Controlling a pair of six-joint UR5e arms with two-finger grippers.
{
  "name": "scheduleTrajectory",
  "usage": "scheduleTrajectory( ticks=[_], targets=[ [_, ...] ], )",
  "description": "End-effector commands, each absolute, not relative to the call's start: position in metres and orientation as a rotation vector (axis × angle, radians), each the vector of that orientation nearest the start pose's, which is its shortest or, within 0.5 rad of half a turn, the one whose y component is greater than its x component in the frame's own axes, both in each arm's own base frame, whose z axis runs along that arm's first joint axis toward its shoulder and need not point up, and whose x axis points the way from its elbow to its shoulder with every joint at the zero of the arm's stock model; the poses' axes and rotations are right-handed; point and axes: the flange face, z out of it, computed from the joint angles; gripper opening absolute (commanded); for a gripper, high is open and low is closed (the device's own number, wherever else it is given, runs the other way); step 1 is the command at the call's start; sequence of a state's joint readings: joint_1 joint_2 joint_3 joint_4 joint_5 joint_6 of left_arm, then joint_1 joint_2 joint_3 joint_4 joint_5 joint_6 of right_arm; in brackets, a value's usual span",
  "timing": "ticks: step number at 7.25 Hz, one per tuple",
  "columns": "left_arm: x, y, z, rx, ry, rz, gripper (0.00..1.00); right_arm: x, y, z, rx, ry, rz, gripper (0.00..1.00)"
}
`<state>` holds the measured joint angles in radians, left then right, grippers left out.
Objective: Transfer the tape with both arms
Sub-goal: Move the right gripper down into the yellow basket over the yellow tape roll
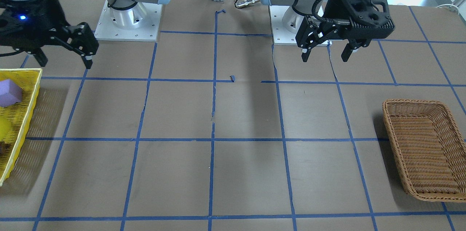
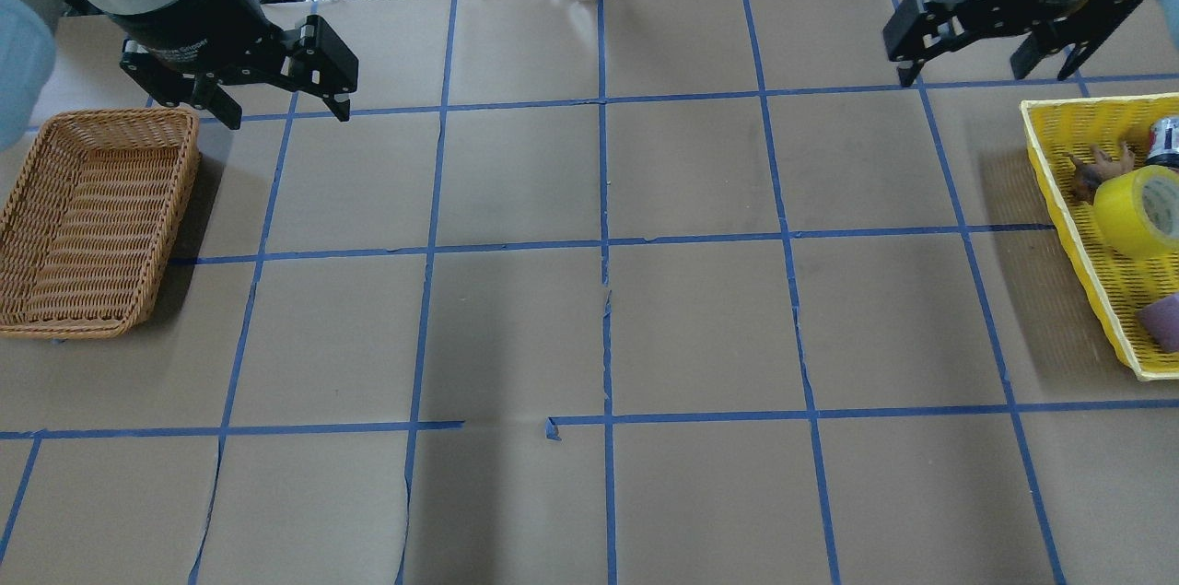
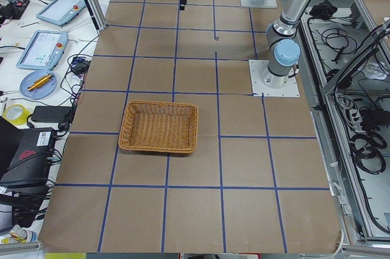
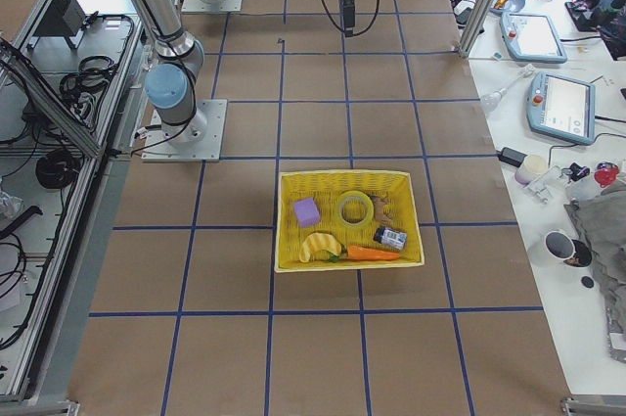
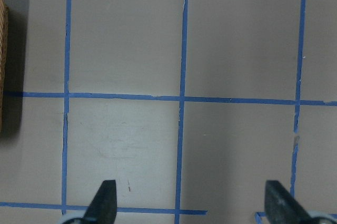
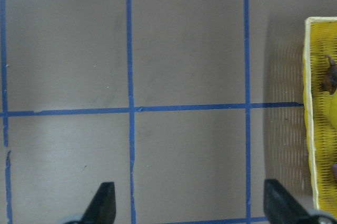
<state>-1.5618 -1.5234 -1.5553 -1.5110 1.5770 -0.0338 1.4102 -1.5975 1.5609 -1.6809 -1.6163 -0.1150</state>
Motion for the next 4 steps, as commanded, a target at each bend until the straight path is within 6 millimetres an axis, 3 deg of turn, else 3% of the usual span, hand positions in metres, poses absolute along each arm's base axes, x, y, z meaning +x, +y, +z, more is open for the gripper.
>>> scheduleTrajectory(
  ticks=[1,3,4],
  targets=[
    [-0.128,-0.484,0.525,-0.068,3.13,-0.192,1.0,-0.052,-0.522,0.5,0.27,3.204,-0.198,1.0],
    [-0.128,-0.483,0.524,-0.068,3.132,-0.188,1.0,-0.146,-0.55,0.455,0.316,3.212,-0.216,1.0],
    [-0.128,-0.484,0.525,-0.068,3.132,-0.192,1.0,-0.192,-0.555,0.43,0.281,3.204,-0.2,1.0]
  ],
)
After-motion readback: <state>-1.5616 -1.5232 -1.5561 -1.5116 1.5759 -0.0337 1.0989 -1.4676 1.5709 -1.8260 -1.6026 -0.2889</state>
